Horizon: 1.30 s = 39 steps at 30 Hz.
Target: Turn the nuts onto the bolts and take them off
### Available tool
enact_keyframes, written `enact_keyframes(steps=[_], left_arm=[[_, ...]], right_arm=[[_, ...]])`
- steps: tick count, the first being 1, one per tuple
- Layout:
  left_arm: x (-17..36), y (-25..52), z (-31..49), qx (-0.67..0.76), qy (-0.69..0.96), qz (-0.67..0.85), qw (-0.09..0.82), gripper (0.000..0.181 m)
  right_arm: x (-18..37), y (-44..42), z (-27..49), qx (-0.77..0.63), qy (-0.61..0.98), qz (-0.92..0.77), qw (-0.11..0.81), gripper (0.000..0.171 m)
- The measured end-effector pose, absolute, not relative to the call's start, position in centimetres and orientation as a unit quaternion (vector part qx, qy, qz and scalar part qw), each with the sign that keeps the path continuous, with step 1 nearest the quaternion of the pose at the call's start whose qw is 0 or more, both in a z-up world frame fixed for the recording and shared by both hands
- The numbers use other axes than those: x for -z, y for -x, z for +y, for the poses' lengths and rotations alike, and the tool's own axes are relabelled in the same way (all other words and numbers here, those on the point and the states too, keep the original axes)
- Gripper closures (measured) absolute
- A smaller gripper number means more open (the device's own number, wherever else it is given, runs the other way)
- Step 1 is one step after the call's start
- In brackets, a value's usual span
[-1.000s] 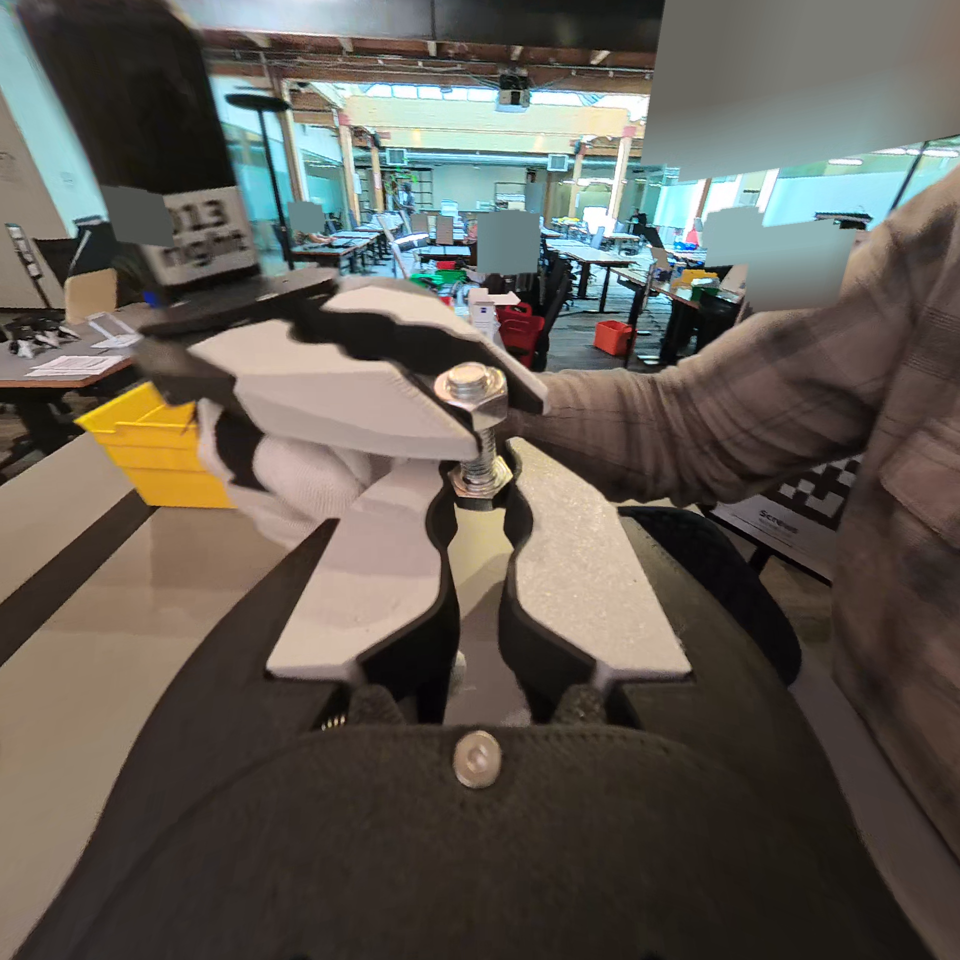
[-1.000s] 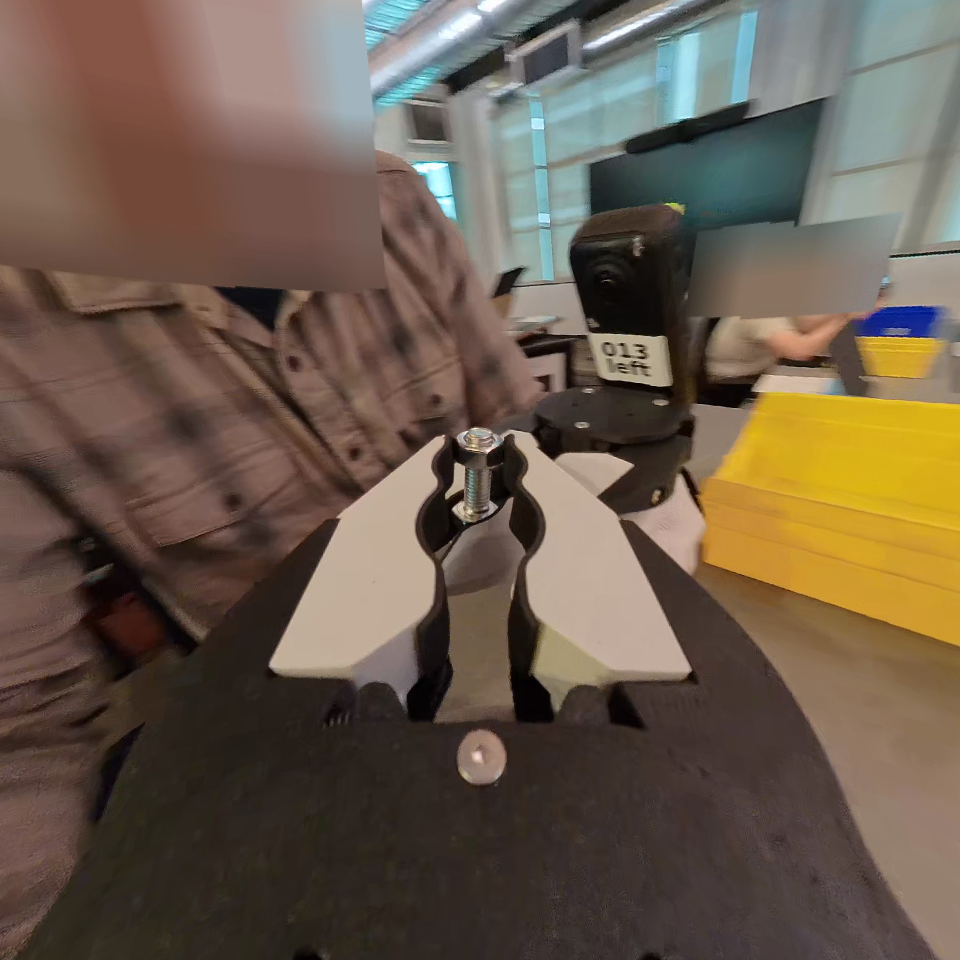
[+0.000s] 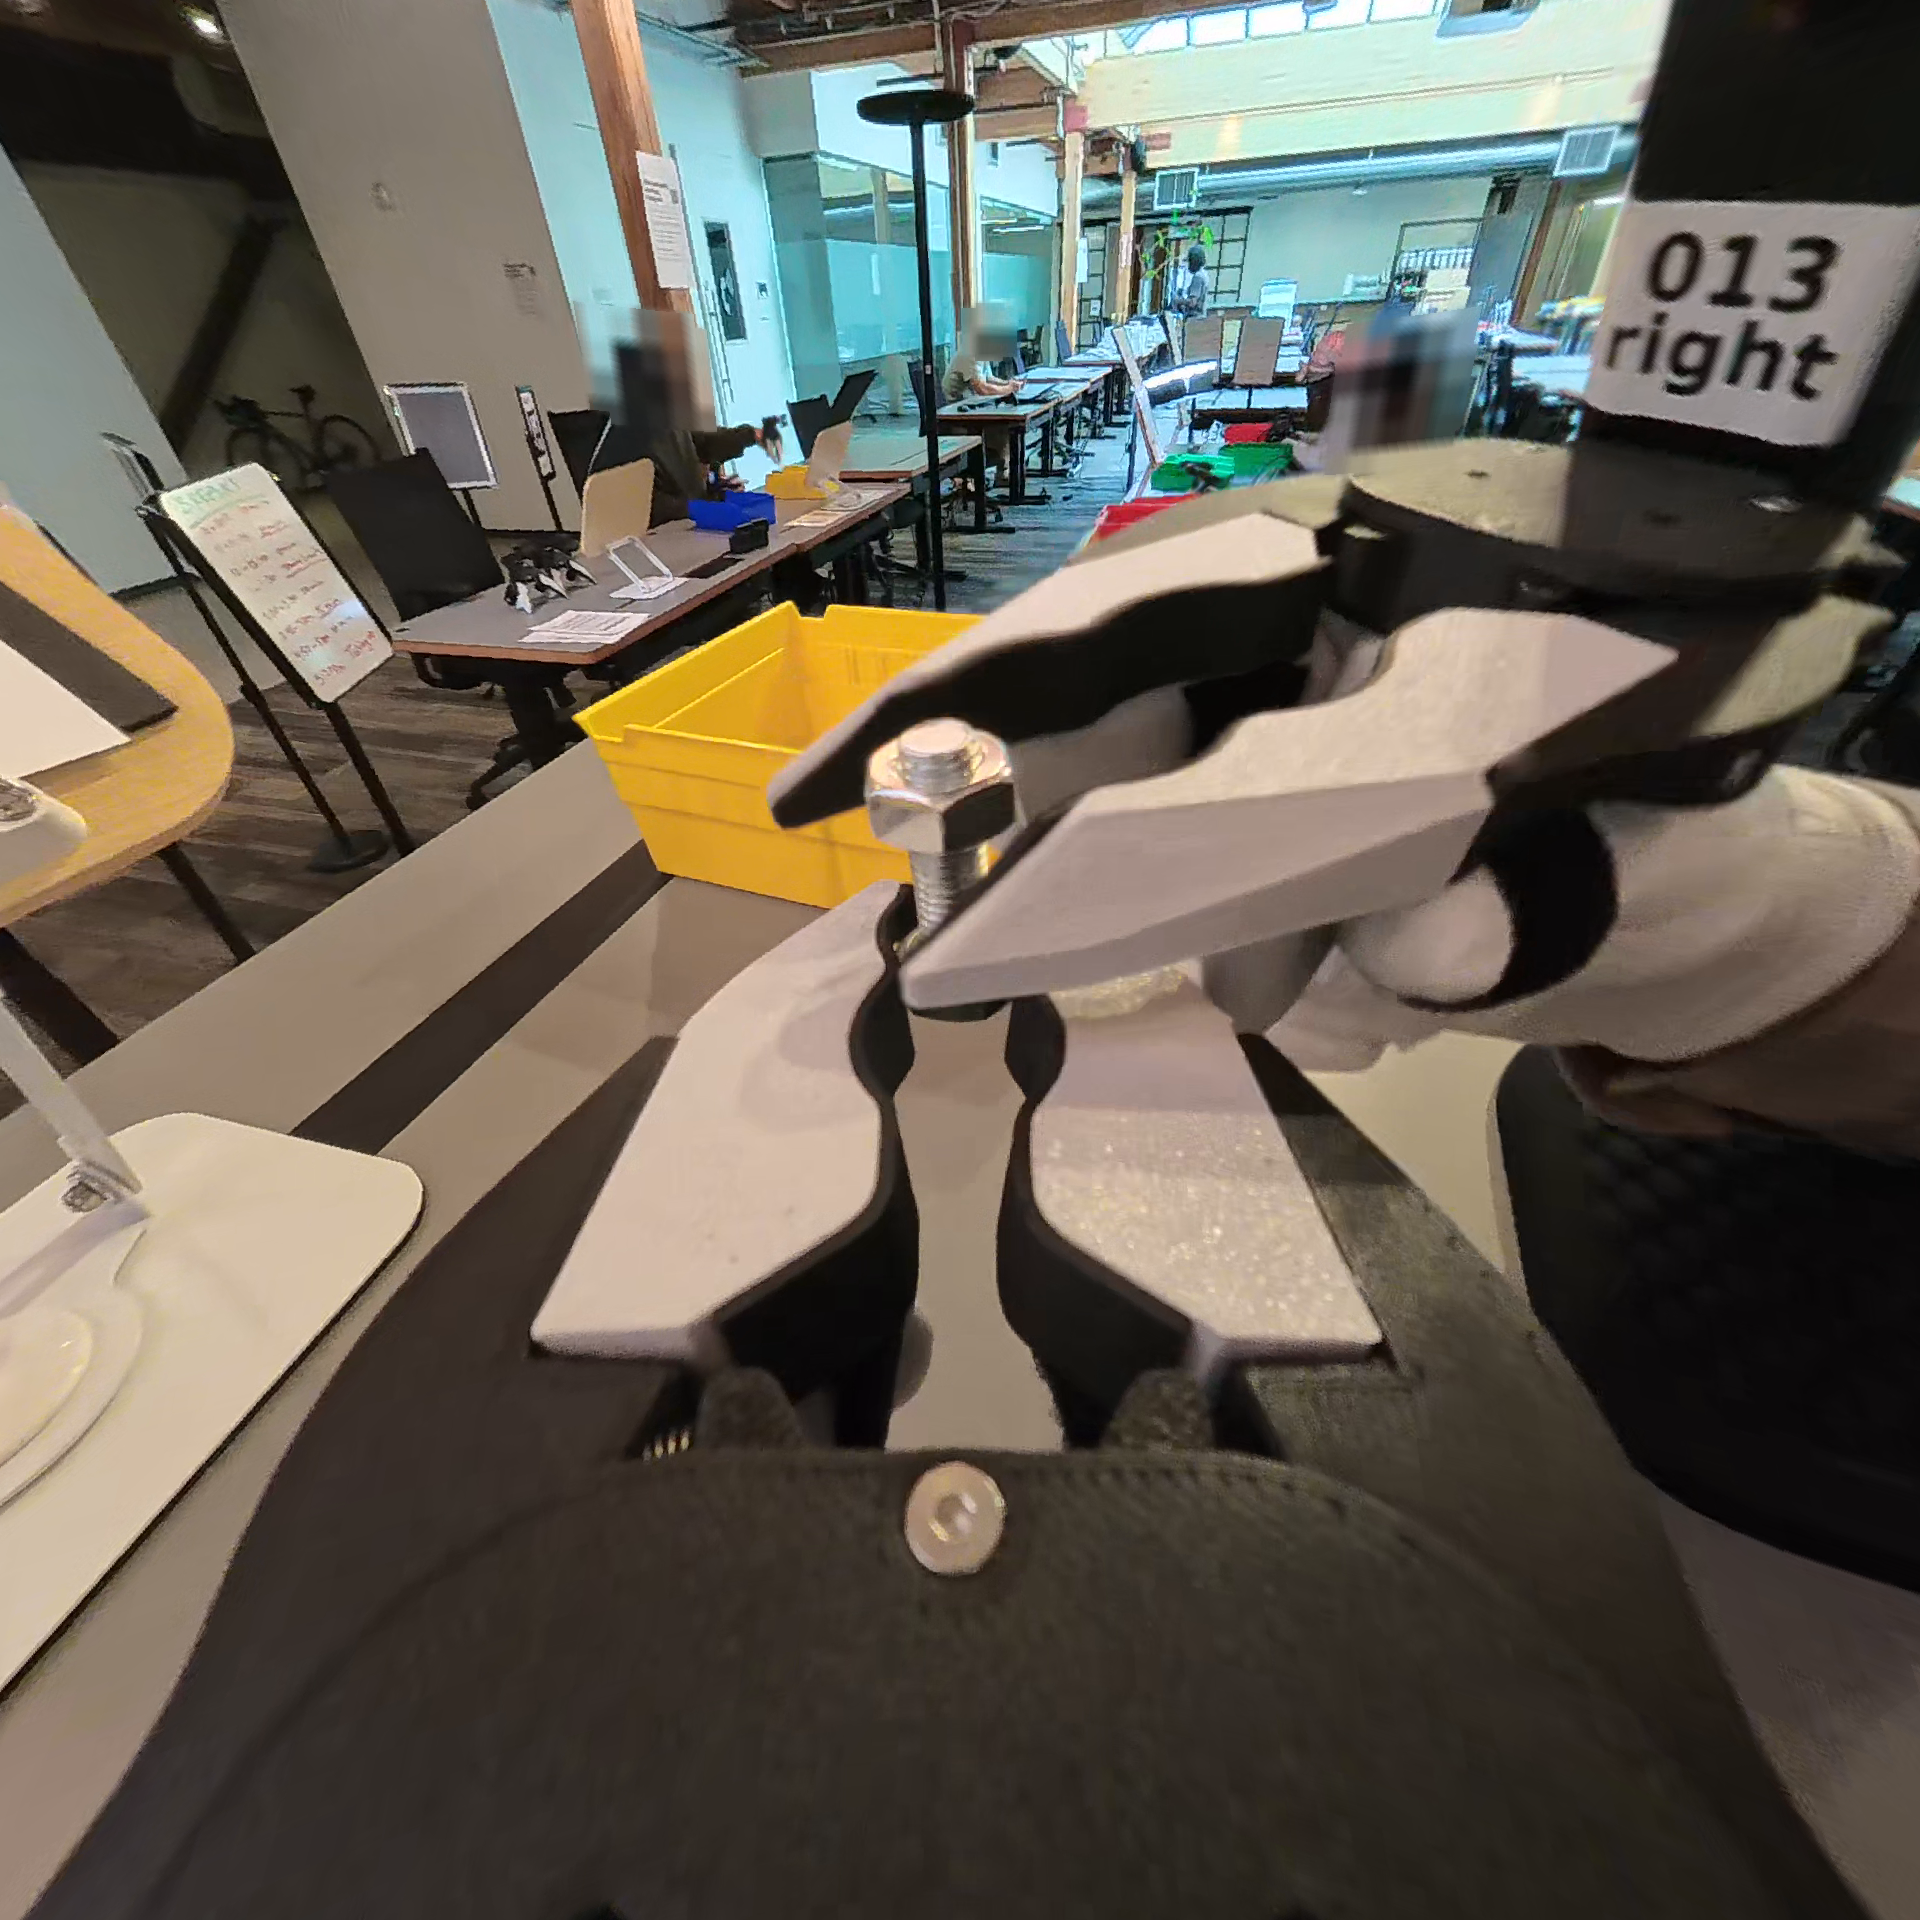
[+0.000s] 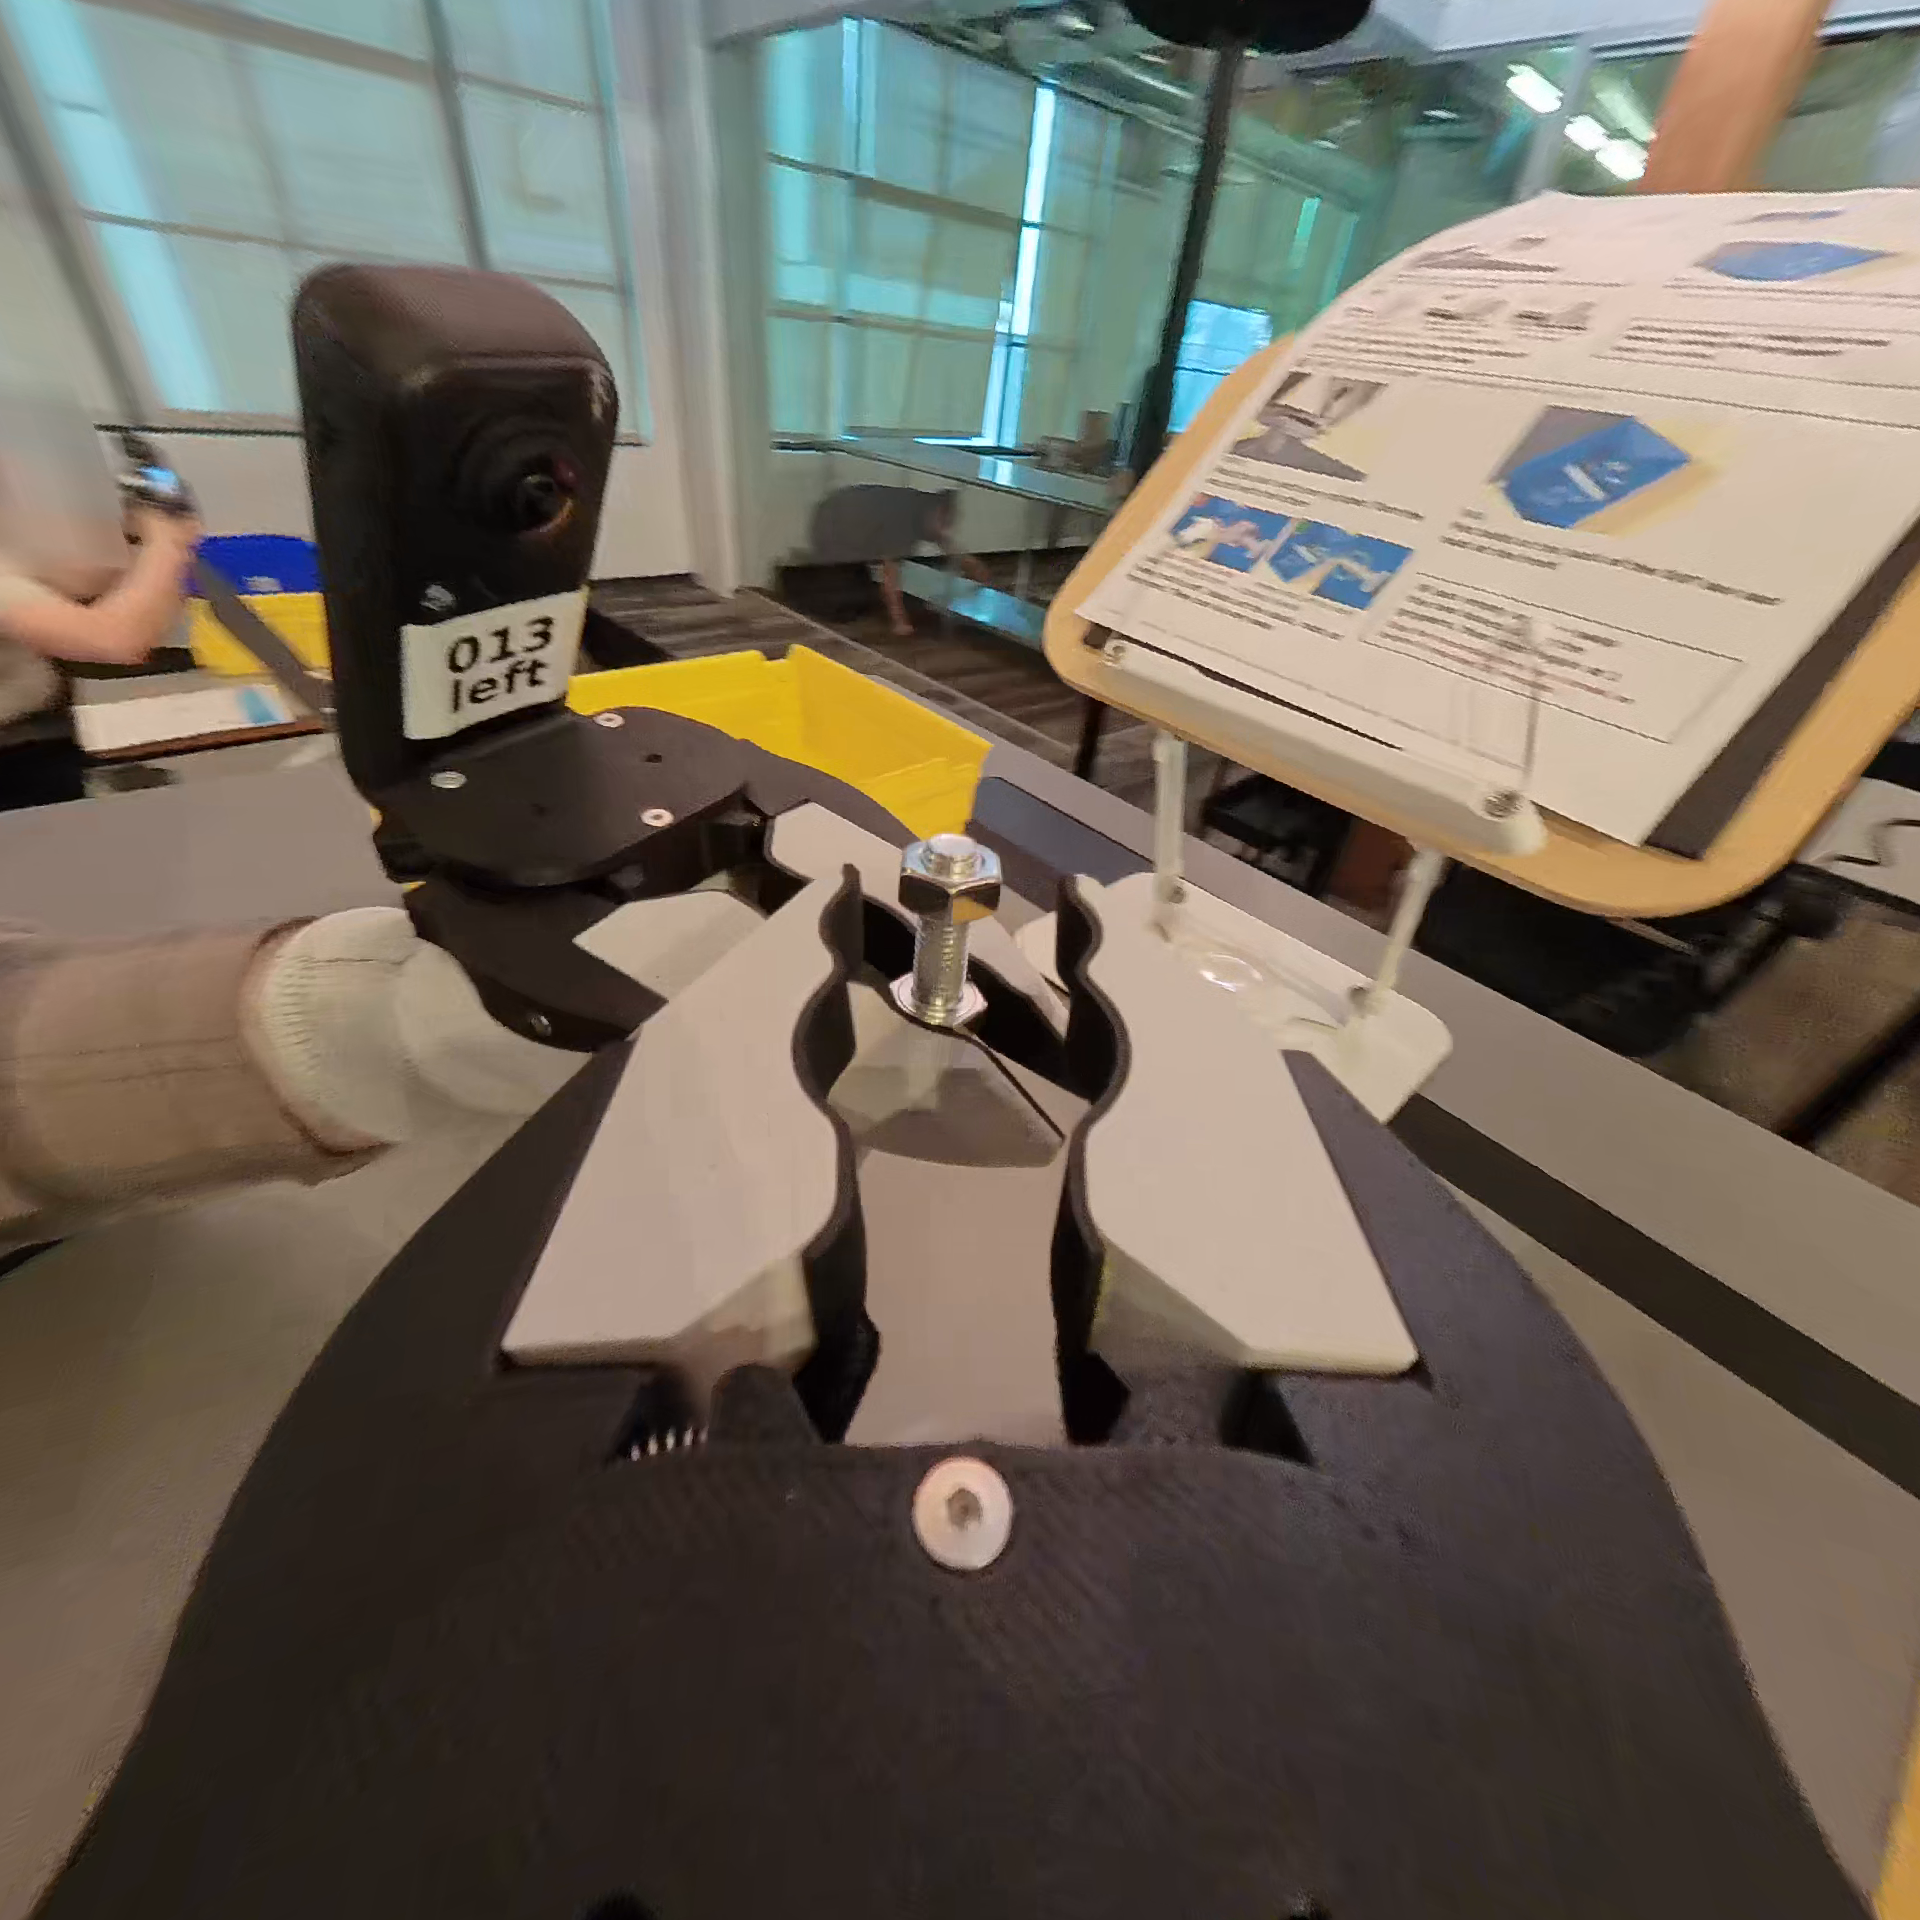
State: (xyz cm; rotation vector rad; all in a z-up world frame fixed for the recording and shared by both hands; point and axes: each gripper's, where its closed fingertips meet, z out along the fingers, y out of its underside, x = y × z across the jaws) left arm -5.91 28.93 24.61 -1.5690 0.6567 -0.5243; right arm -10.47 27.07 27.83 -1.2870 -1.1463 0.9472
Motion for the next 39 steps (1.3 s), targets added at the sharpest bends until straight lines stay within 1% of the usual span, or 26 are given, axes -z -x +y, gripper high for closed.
enact_keyframes(steps=[1,2,5,10,11,13,14,16,19,22,25,26,28,30,32,35,37,39], left_arm=[[-24.6,5.9,29.0,0.224,0.685,0.285,0.632,0.167],[-24.6,5.9,29.1,0.219,0.687,0.282,0.633,0.167],[-24.6,5.8,29.0,0.221,0.686,0.284,0.633,0.167],[-25.0,6.0,29.0,0.222,0.684,0.283,0.635,0.167],[-25.2,6.2,29.0,0.22,0.685,0.281,0.635,0.167],[-25.7,6.9,29.1,0.208,0.687,0.277,0.639,0.167],[-26.1,7.3,29.1,0.209,0.686,0.273,0.641,0.167],[-26.9,8.4,29.2,0.198,0.687,0.265,0.648,0.167],[-28.2,10.3,29.2,0.19,0.685,0.251,0.657,0.167],[-29.1,11.8,29.2,0.179,0.684,0.239,0.666,0.167],[-30.0,12.3,29.5,0.171,0.684,0.238,0.668,0.167],[-30.4,12.4,29.8,0.166,0.685,0.235,0.669,0.167],[-31.6,12.6,30.5,0.169,0.681,0.231,0.674,0.167],[-32.3,13.1,31.2,0.143,0.68,0.232,0.681,0.167],[-31.8,14.1,31.5,0.118,0.687,0.226,0.68,0.167],[-30.3,15.5,32.2,0.111,0.704,0.206,0.671,0.167],[-29.8,15.9,32.5,0.118,0.709,0.195,0.667,0.167],[-29.3,16.7,32.9,0.094,0.718,0.183,0.665,0.167]], right_arm=[[-27.7,10.4,27.2,-0.386,0.552,-0.475,0.567,0.149],[-27.7,10.3,27.2,-0.375,0.554,-0.465,0.58,0.156],[-27.8,10.2,27.2,-0.354,0.558,-0.445,0.604,0.156],[-28.2,10.5,27.1,-0.387,0.553,-0.445,0.589,0.156],[-28.6,10.7,27.0,-0.398,0.546,-0.451,0.584,0.151],[-28.5,11.7,26.3,-0.422,0.543,-0.492,0.534,0.115],[-28.6,12.2,25.8,-0.436,0.536,-0.517,0.506,0.1],[-29.2,12.3,25.7,-0.448,0.52,-0.551,0.475,0.094],[-31.3,11.5,25.3,-0.464,0.482,-0.597,0.442,0.078],[-35.6,10.8,25.3,-0.506,0.443,-0.6,0.434,0.068],[-41.6,10.7,27.5,-0.533,0.414,-0.547,0.496,0.075],[-42.8,10.7,28.5,-0.527,0.416,-0.529,0.518,0.078],[-43.8,10.8,30.4,-0.493,0.425,-0.503,0.57,0.078],[-43.3,11.1,30.9,-0.491,0.429,-0.476,0.59,0.088],[-41.3,12.4,30.6,-0.491,0.432,-0.479,0.586,0.097],[-39.1,15.0,30.8,-0.473,0.455,-0.492,0.573,0.098],[-37.5,16.7,30.4,-0.474,0.466,-0.495,0.559,0.103],[-36.2,17.9,30.7,-0.449,0.477,-0.494,0.572,0.106]])
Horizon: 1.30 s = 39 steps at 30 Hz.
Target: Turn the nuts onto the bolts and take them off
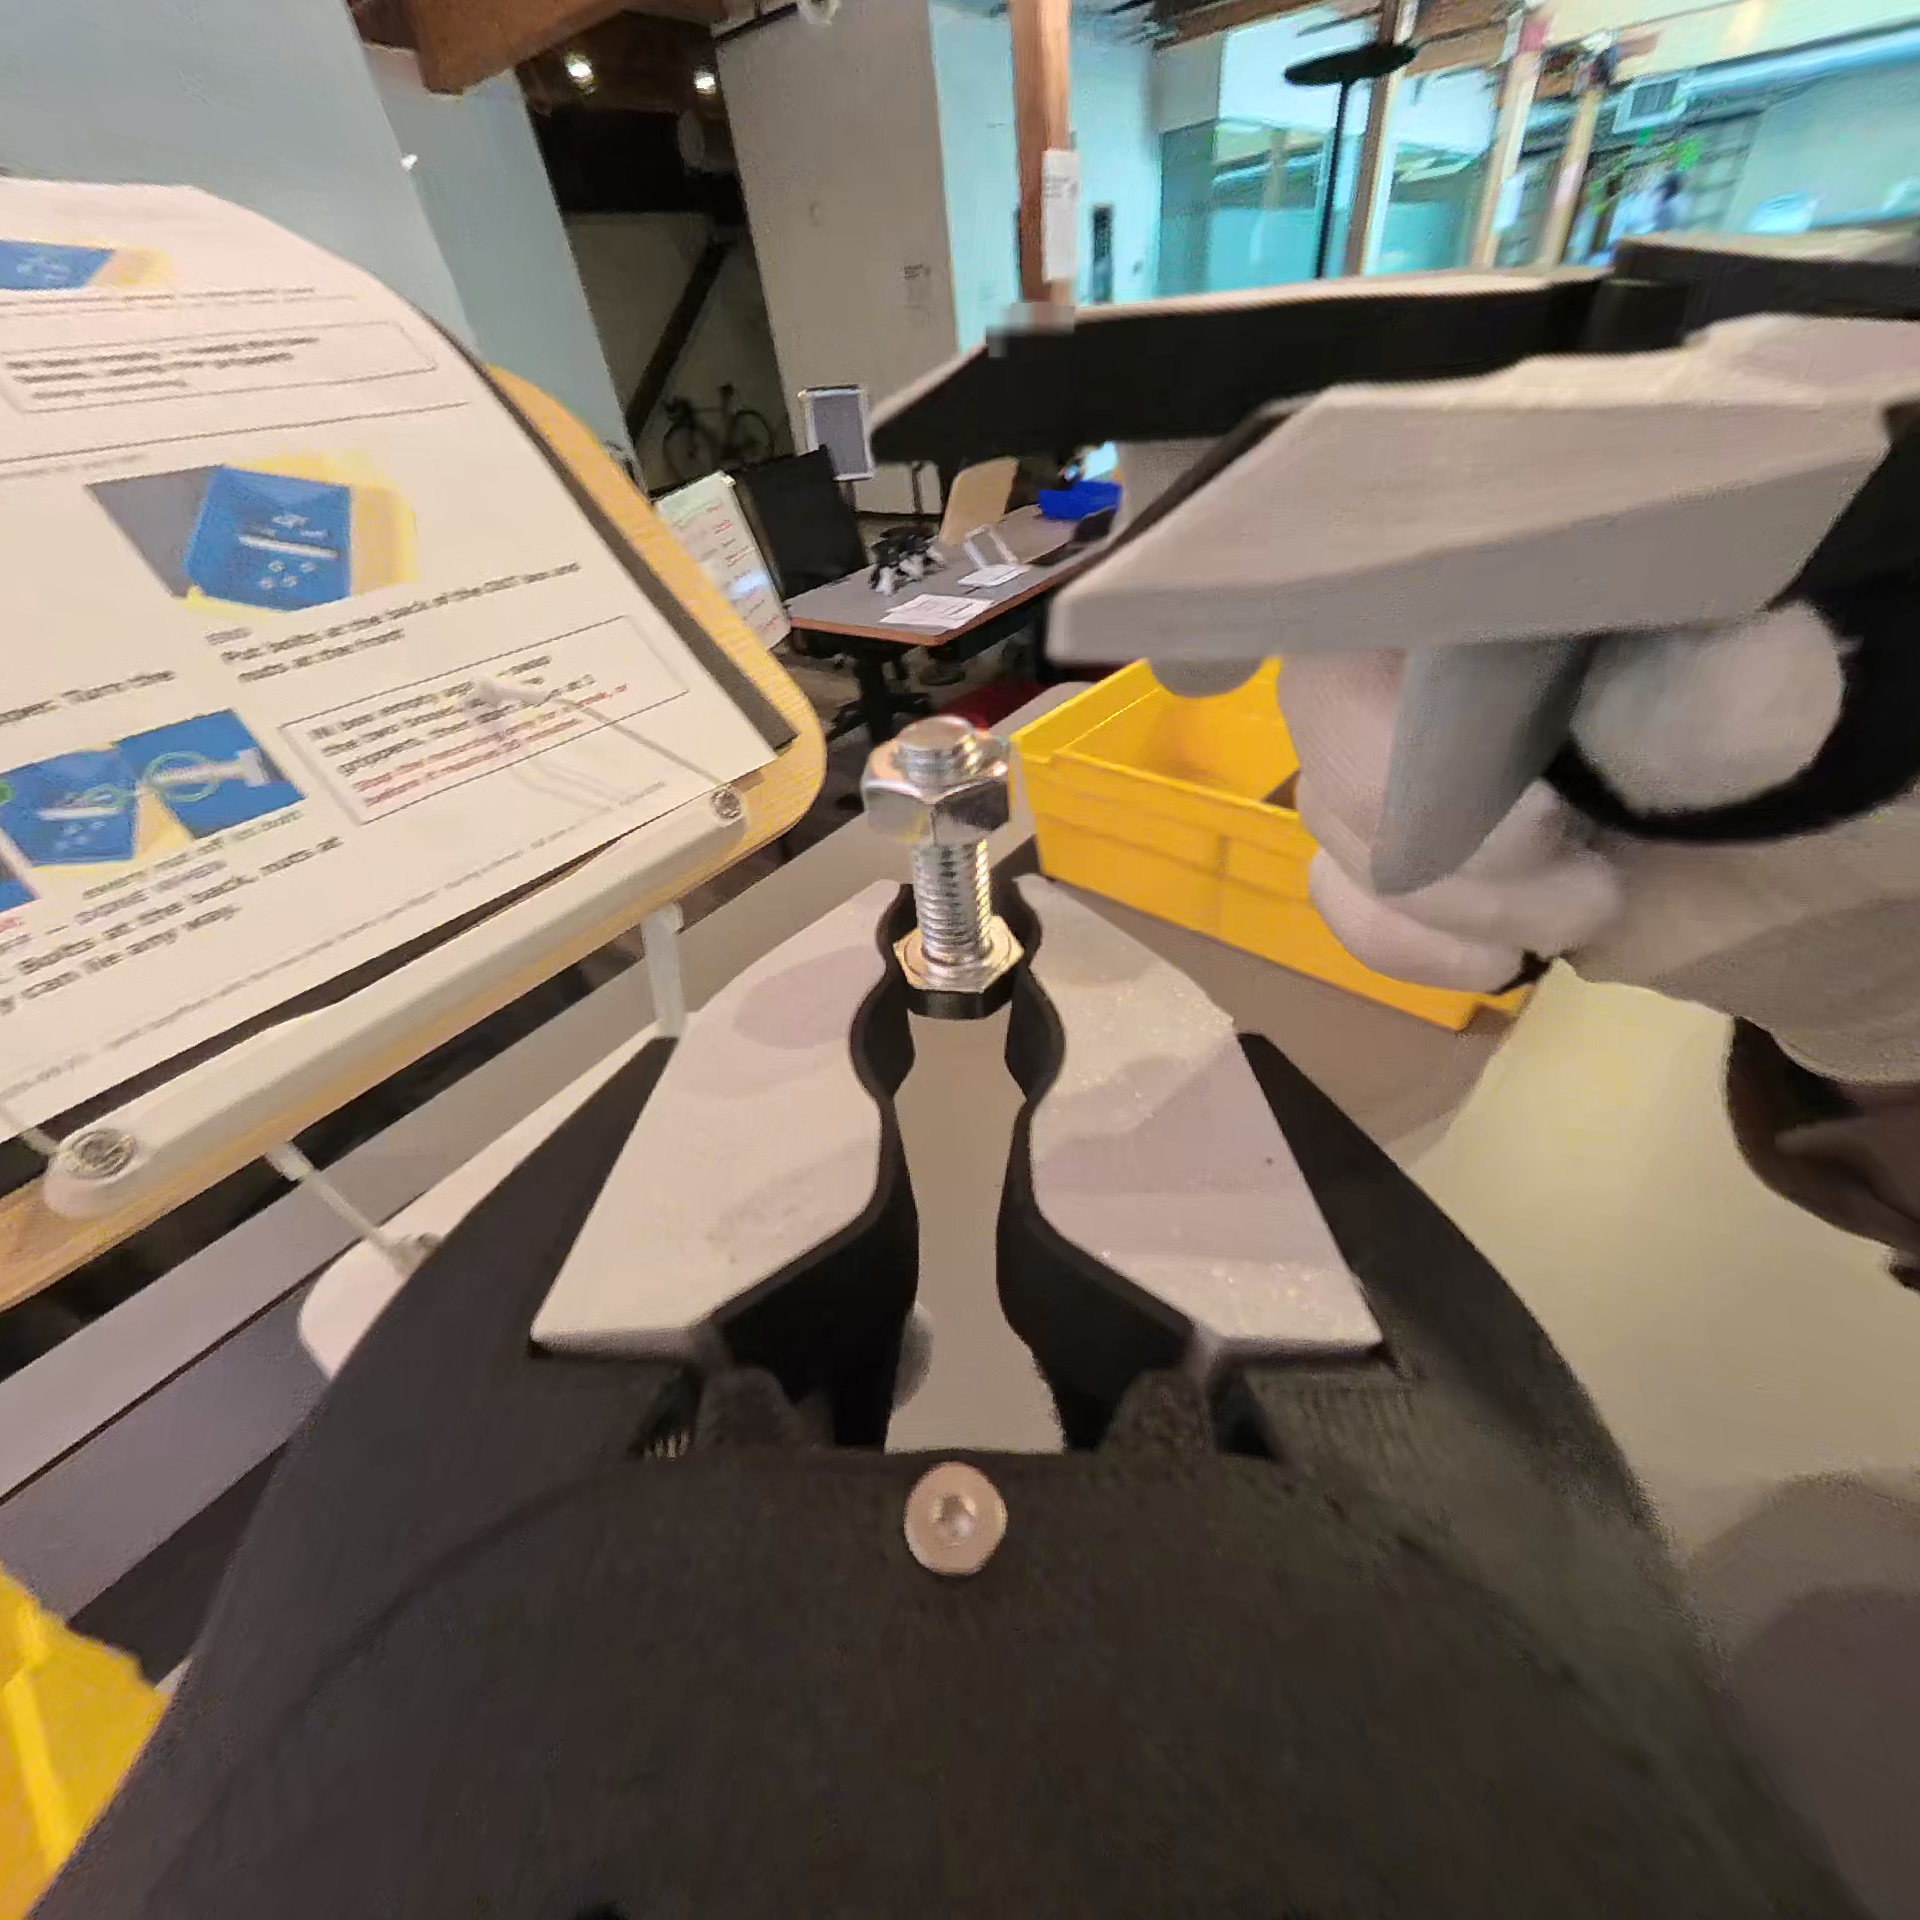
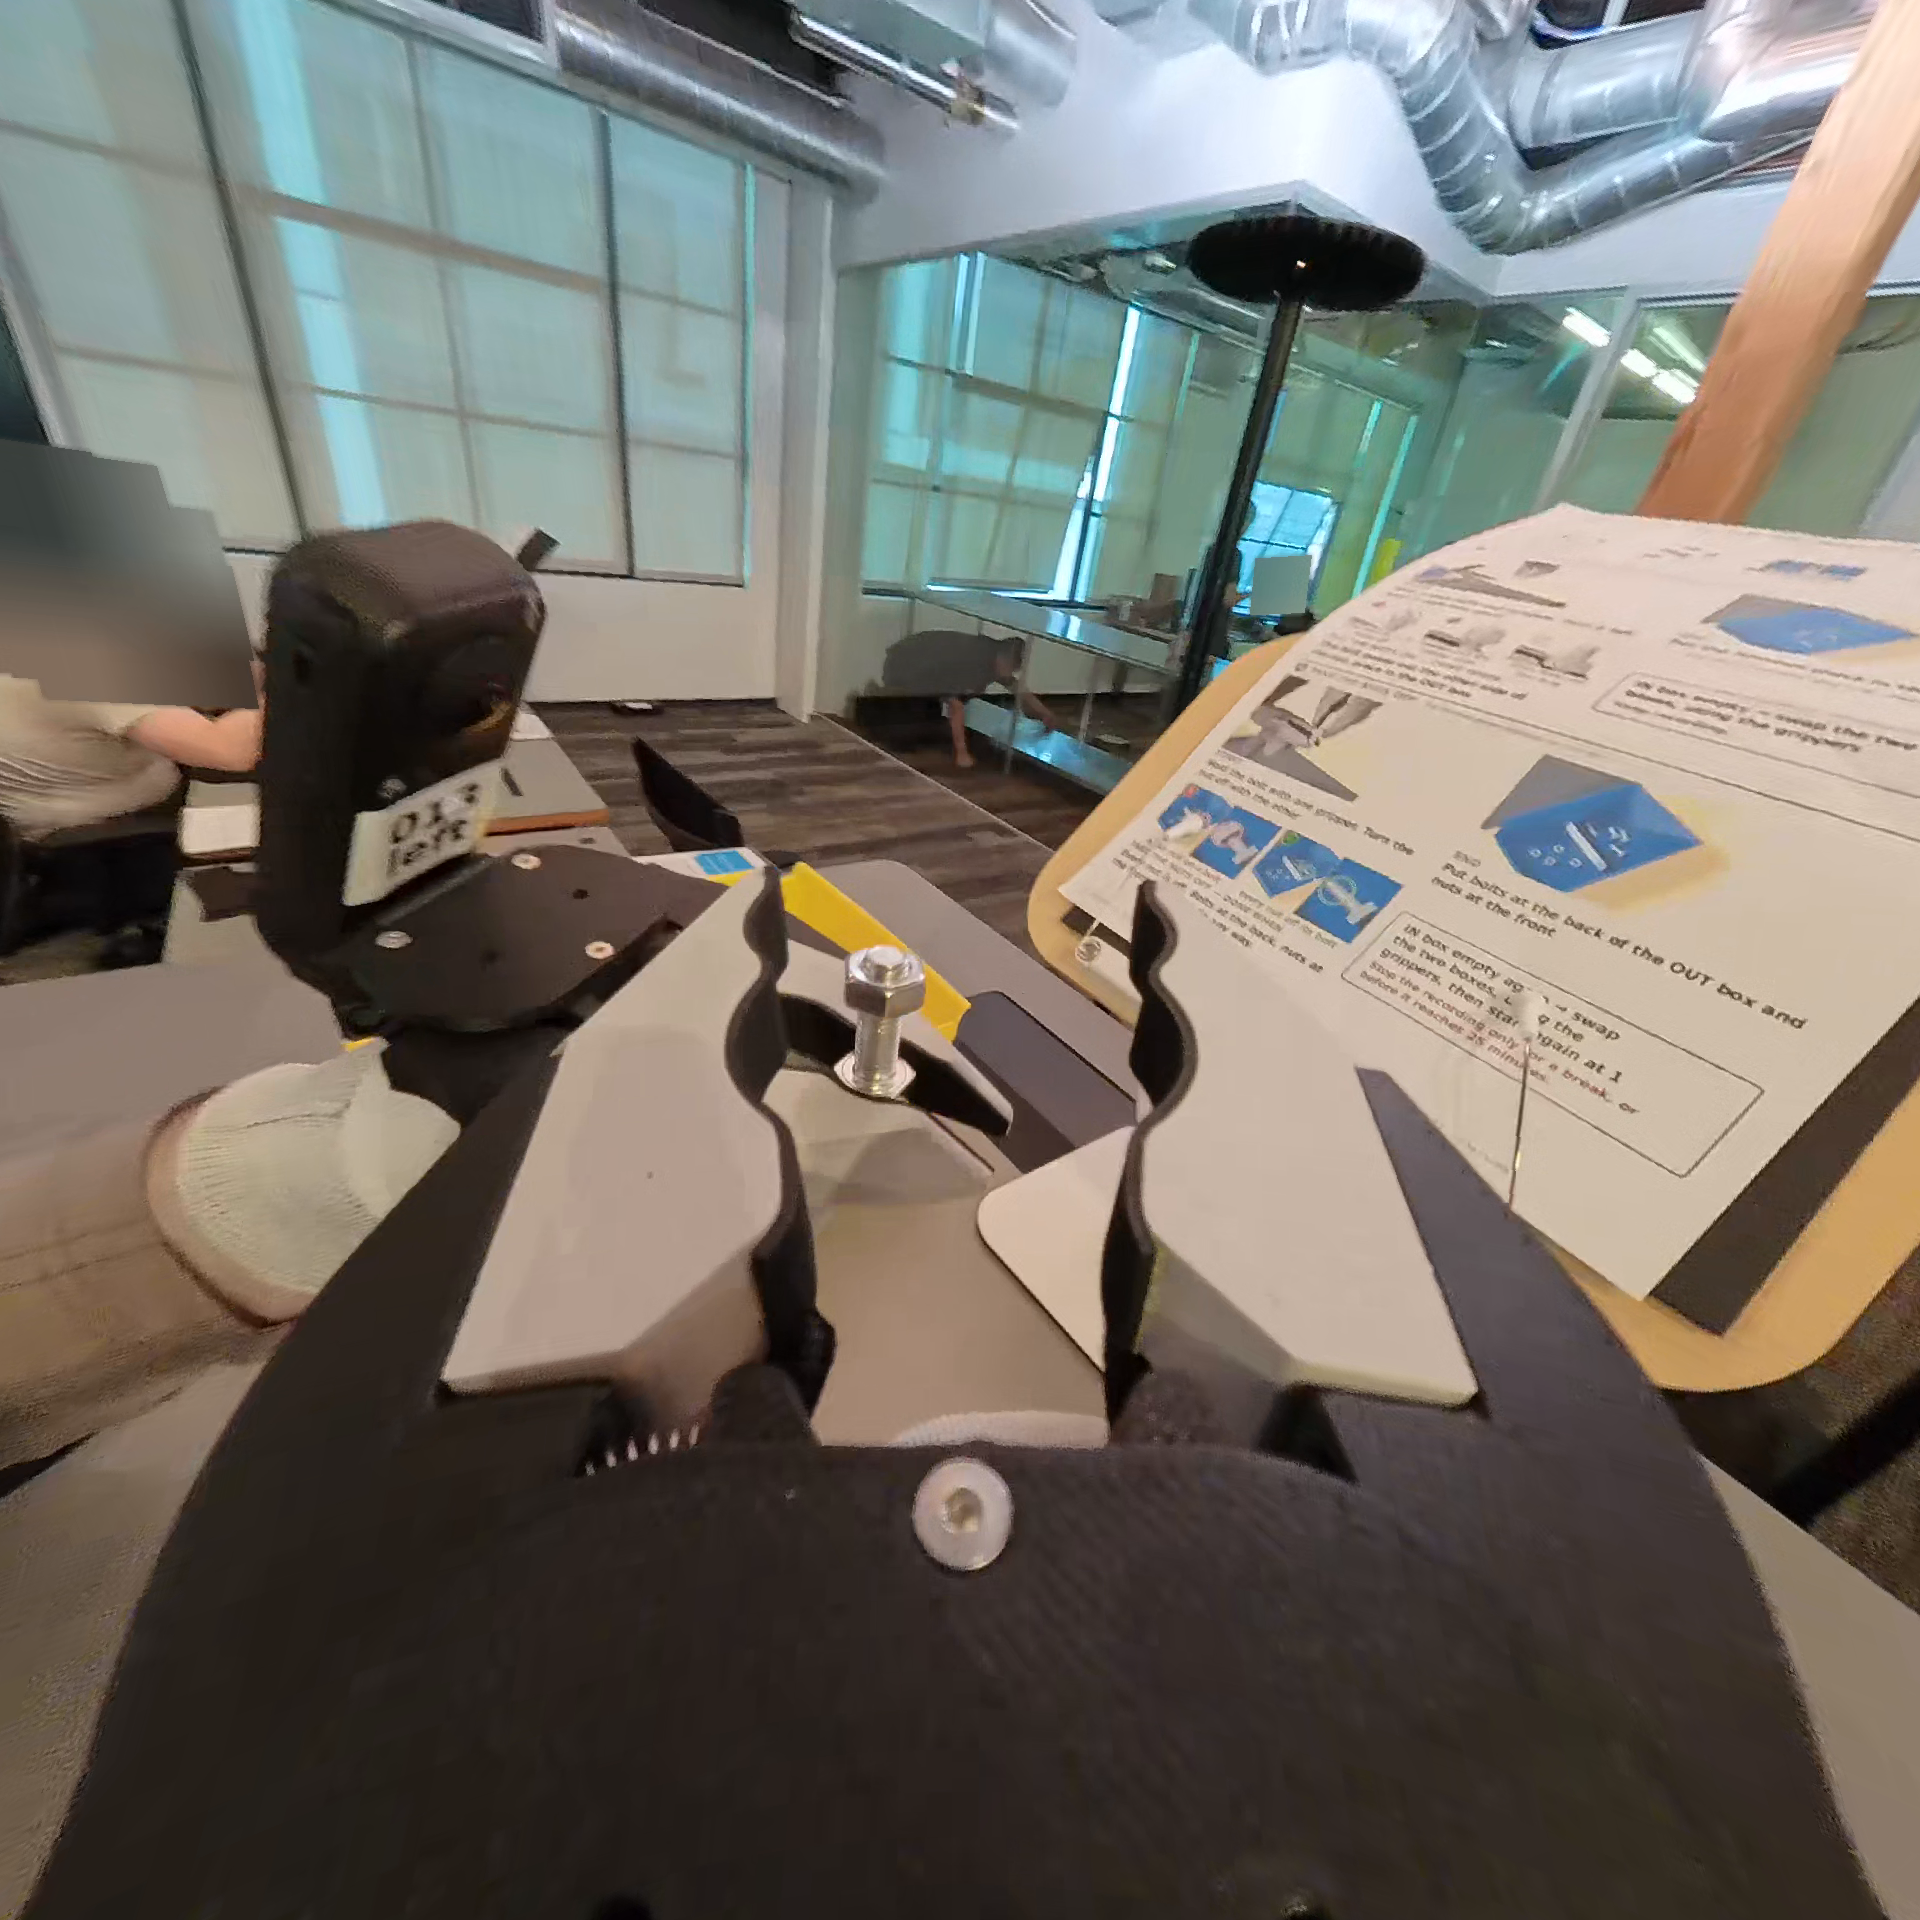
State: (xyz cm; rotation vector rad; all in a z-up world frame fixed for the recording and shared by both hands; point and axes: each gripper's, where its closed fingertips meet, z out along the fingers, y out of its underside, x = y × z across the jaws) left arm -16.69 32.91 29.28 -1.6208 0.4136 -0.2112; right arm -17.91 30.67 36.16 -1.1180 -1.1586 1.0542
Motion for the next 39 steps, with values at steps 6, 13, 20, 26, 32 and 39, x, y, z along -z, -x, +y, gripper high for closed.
enact_keyframes(steps=[6,13,20,26,32,39], left_arm=[[-29.2,18.1,33.1,0.064,0.725,0.164,0.666,0.167],[-29.4,17.8,33.0,0.062,0.722,0.165,0.669,0.167],[-30.2,14.9,31.1,0.151,0.7,0.238,0.657,0.167],[-30.4,8.6,27.1,0.302,0.623,0.354,0.628,0.167],[-28.8,4.2,24.3,0.388,0.572,0.422,0.587,0.167],[-28.0,4.2,25.0,0.369,0.587,0.419,0.586,0.166]], right_arm=[[-33.7,20.0,30.3,-0.444,0.494,-0.492,0.563,0.124],[-33.7,20.3,29.7,-0.451,0.486,-0.484,0.572,0.155],[-34.5,18.1,27.9,-0.565,0.42,-0.534,0.468,0.155],[-34.3,12.0,24.6,-0.683,0.298,-0.597,0.298,0.155],[-32.9,8.8,21.9,-0.688,0.228,-0.653,0.219,0.155],[-32.1,8.7,22.5,-0.659,0.251,-0.671,0.229,0.155]])
